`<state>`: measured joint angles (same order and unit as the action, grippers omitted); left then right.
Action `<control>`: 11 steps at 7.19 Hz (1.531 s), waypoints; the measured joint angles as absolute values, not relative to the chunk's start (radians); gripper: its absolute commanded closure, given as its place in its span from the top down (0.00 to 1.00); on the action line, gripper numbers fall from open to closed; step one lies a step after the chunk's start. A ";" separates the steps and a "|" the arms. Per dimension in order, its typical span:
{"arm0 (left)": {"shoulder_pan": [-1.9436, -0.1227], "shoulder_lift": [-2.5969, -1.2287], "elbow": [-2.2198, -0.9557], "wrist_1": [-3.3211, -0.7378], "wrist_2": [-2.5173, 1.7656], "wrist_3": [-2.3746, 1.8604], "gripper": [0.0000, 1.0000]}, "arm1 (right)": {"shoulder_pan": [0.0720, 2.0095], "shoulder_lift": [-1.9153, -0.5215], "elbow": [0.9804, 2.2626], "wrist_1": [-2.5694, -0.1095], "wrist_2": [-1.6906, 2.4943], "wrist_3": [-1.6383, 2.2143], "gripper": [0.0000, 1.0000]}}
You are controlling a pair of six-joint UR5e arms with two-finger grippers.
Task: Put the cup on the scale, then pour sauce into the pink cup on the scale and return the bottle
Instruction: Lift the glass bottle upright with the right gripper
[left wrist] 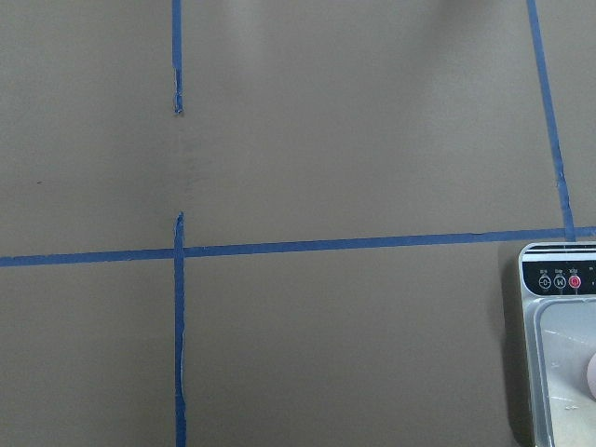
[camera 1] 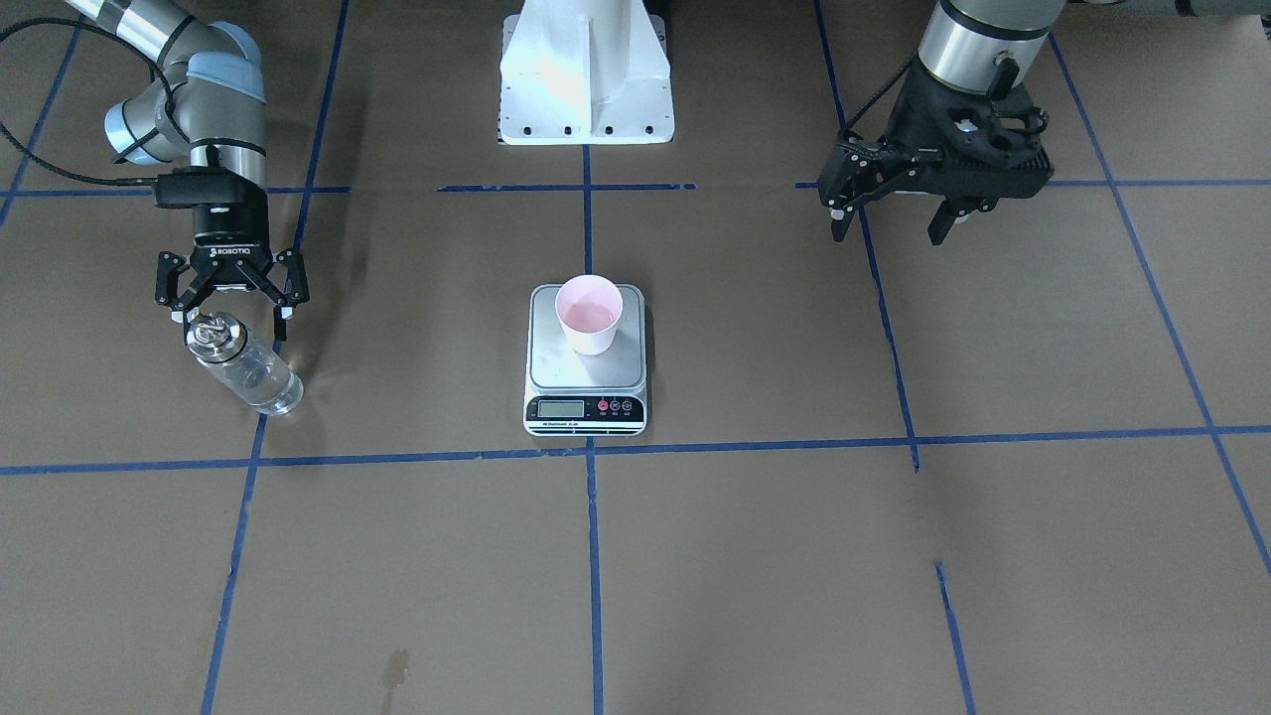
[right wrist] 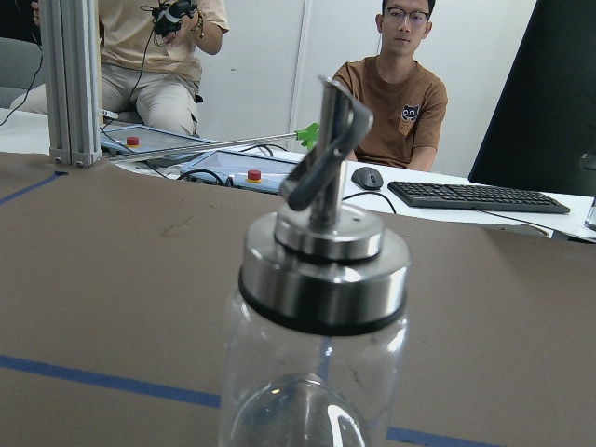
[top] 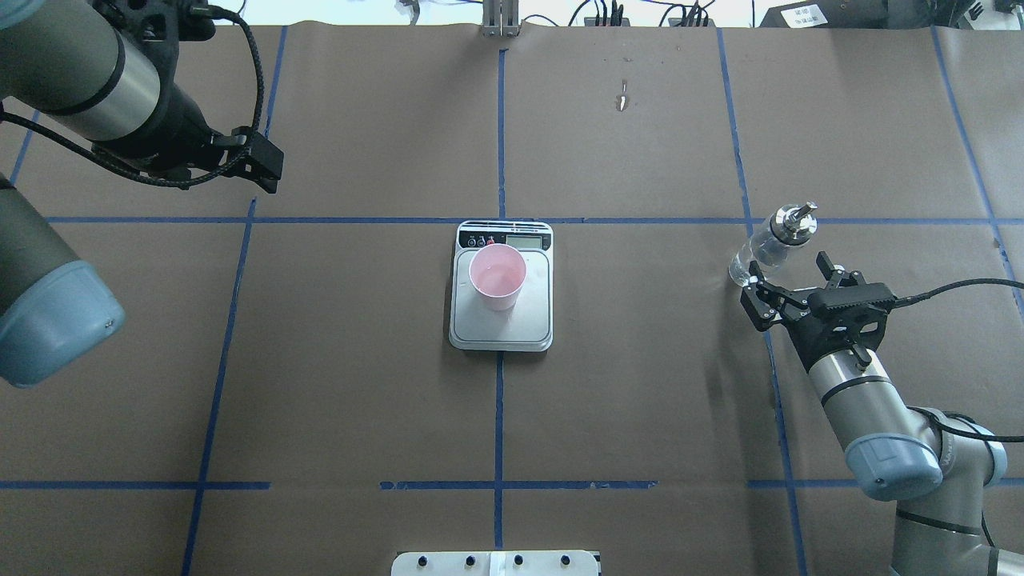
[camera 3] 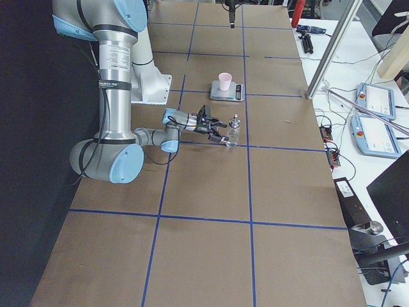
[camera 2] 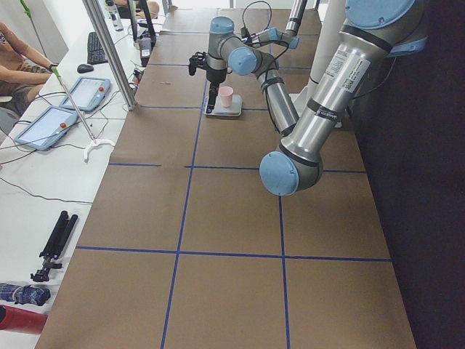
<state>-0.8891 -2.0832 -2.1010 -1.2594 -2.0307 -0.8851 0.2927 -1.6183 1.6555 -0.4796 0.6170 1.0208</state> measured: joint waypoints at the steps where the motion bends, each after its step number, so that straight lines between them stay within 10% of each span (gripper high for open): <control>1: -0.889 -2.083 -2.101 -1.259 -2.030 -0.885 1.00 | 0.297 -1.610 1.646 -0.479 0.618 1.020 1.00; 11: -0.891 -2.084 -2.105 -1.258 -2.030 -0.885 1.00 | 0.349 -1.526 1.590 -0.480 0.650 0.981 1.00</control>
